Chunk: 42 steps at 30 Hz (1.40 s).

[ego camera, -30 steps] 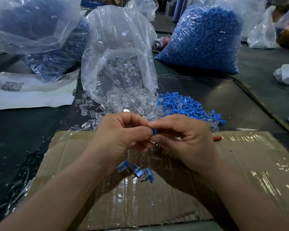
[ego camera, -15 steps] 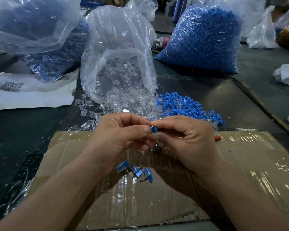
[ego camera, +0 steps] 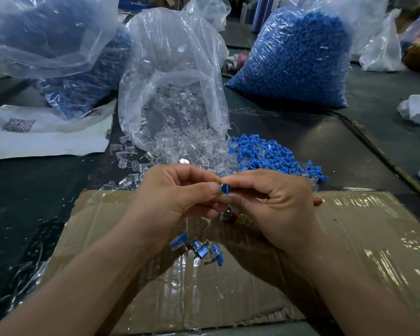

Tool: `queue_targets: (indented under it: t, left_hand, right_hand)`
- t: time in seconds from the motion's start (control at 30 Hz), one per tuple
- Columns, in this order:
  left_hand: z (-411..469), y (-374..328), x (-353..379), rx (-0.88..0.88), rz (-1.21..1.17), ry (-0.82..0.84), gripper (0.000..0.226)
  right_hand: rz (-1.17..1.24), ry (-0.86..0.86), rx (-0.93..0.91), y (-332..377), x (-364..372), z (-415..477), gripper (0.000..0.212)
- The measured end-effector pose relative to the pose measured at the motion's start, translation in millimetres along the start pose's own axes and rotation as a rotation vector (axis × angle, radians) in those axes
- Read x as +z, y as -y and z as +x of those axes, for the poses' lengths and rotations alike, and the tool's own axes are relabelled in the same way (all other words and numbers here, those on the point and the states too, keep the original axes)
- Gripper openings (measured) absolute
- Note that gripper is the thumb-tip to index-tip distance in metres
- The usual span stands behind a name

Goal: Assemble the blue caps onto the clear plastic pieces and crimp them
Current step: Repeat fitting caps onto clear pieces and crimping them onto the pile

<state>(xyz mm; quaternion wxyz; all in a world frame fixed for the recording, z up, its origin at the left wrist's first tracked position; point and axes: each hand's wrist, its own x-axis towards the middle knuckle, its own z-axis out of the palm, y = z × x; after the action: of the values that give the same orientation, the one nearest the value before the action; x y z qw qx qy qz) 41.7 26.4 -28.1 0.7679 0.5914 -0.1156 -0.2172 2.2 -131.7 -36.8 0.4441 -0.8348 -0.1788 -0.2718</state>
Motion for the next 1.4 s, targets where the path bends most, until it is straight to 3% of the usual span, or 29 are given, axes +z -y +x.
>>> queue_targets:
  t: [0.6, 0.67, 0.77, 0.93, 1.03, 1.1, 1.23, 1.4]
  left_hand:
    - [2, 3, -1, 0.005, 0.079, -0.011, 0.005]
    - [4, 5, -2, -0.010, 0.076, -0.027, 0.005]
    - [7, 6, -6, -0.006, 0.025, -0.108, 0.005]
    - [8, 5, -9, 0.002, -0.040, -0.179, 0.012]
    - [8, 5, -10, -0.001, -0.046, -0.189, 0.018]
    - [8, 6, -10, 0.005, -0.045, -0.186, 0.019]
    - [9, 7, -12, 0.007, -0.050, -0.169, 0.008]
    - [13, 10, -17, 0.004, -0.043, -0.153, 0.012]
  right_hand:
    - [-0.109, 0.097, -0.059, 3, 0, 2, 0.023]
    - [-0.167, 0.173, 0.012, 3, -7, 5, 0.031]
    - [-0.223, 0.236, 0.277, 2, -30, 10, 0.037]
    - [-0.493, 0.635, 0.553, -8, -62, 13, 0.058]
    - [-0.617, 0.885, 0.526, -9, -62, 8, 0.085]
    - [-0.691, 0.925, 0.477, -11, -57, 8, 0.093]
    - [-0.648, 0.842, 0.495, -13, -56, 10, 0.079]
    - [-0.717, 0.735, 0.432, -15, -49, 8, 0.030]
